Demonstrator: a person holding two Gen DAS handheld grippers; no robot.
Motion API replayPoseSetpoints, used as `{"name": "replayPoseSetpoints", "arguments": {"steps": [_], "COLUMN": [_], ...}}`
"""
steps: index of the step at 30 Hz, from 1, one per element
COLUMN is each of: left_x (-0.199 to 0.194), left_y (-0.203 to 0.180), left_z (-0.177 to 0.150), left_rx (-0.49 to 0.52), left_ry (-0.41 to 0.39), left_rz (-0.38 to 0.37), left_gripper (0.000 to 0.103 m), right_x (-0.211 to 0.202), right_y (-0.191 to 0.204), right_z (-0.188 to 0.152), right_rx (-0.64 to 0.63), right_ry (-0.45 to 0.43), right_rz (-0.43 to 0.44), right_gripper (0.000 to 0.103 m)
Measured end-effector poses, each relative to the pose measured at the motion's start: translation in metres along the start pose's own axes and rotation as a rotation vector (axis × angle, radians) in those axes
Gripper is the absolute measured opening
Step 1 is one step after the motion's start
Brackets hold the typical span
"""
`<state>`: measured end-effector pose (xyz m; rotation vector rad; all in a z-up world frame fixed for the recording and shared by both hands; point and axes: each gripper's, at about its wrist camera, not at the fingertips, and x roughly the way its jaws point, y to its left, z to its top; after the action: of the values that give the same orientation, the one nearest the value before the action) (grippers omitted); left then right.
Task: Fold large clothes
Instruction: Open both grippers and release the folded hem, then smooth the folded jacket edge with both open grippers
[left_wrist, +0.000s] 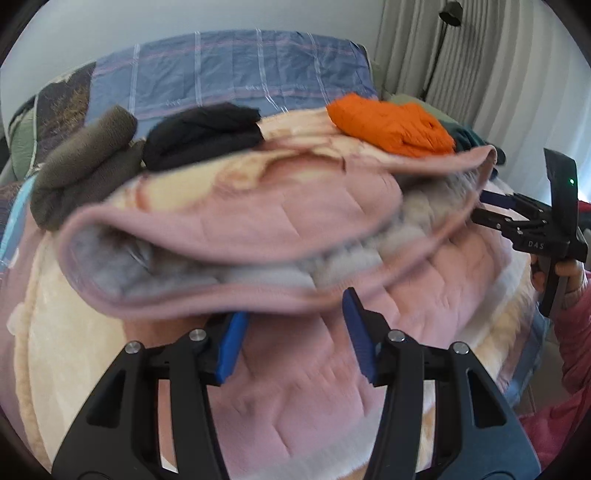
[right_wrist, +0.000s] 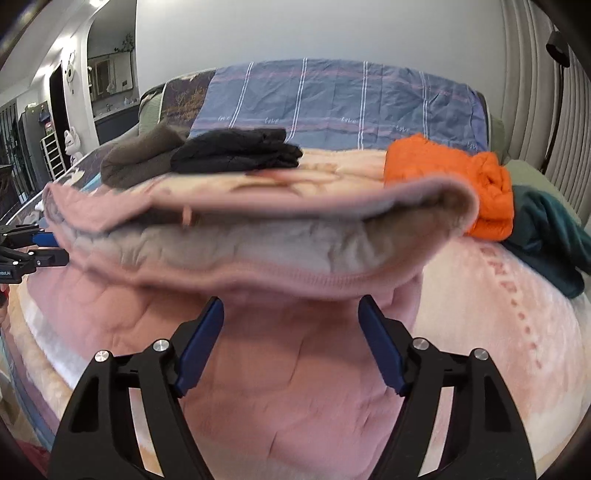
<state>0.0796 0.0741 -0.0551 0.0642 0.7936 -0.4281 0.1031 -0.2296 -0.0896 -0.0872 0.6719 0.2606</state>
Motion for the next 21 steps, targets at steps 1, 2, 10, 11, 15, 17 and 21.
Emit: {"name": "replayPoseSetpoints", "arguments": {"steps": [1, 2, 10, 11, 15, 17, 21], "left_x": [-0.001, -0.002, -0.004, -0.002, 0.019, 0.032, 0.058], "left_y": [0.005, 0.009, 0.075, 0.082, 0.106, 0.116, 0.138], "left_z": [0.005, 0.011, 0.049, 0.05, 0.045, 0.042, 0.036], "left_rx": [-0.011, -0.022, -0.229, -0.247, -0.275, -0.287, -0.359], "left_ry": [-0.015, -0.028, -0.188, -0.187, -0.111, -0.059, 0.032], "left_rz": [0.01, 0.02, 0.17, 0.184, 0.216, 0.2, 0.096], "left_gripper": [0.053, 0.055, 0.078, 0.079, 0.082, 0.082, 0.073], "right_x": [0.001, 0.001, 0.028, 0.033, 0.05, 0.064, 0.093], "right_y": [-0.003, -0.006, -0.055, -0.064, -0.092, -0.108, -0.125], "right_z": [0.008, 0.015, 0.063, 0.064, 0.062, 0.059, 0.048], "right_rx": [0.004, 0.009, 0.228, 0.275, 0.384, 0.428, 0.506], "right_ry": [-0.02, -0.036, -0.106, -0.095, -0.044, 0.018, 0.147], "right_rz": [-0.009, -0.018, -0.032, -0.021, -0.003, 0.009, 0.141], "right_gripper": [0.076, 0.076, 0.076, 0.076, 0.076, 0.078, 0.079]}}
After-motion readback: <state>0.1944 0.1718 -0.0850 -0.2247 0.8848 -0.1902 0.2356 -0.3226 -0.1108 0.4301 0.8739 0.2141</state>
